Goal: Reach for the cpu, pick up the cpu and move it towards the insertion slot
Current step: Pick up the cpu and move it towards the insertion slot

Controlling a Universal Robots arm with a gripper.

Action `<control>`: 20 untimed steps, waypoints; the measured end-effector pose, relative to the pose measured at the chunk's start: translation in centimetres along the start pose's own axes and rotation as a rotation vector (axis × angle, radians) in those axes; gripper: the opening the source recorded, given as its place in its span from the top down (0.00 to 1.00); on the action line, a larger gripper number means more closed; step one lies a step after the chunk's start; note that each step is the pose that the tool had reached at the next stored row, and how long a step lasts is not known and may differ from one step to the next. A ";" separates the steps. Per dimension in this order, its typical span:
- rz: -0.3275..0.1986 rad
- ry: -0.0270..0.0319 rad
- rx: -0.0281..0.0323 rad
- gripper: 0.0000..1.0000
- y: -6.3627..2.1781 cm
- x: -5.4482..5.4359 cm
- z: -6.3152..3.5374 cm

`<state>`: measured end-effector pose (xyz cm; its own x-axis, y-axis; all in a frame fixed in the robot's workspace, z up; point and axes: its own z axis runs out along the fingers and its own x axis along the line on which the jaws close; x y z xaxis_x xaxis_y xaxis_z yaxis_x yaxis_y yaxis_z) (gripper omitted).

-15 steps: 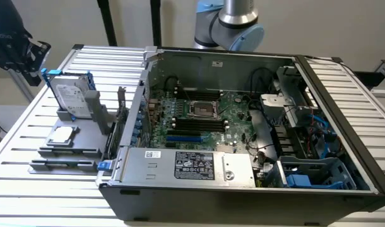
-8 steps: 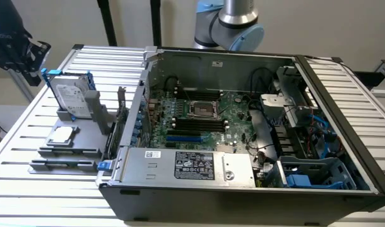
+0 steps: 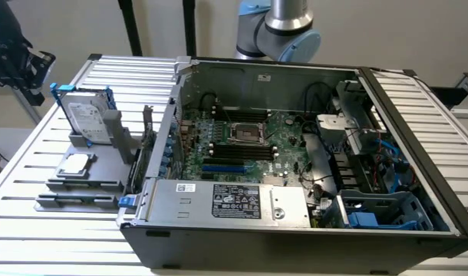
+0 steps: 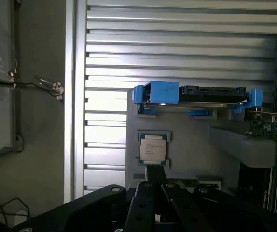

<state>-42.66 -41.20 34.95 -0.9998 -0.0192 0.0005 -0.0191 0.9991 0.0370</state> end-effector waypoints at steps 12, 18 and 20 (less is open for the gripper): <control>0.000 0.0000 0.0000 0.53 0.00 0.0 0.00; 0.000 0.0000 0.0000 0.35 -0.07 0.0 0.01; 0.000 -0.0001 -0.0003 0.35 -0.23 -0.1 0.06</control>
<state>-42.56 -41.42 34.88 -0.9998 -0.0191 0.0005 -0.0191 0.9991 0.0373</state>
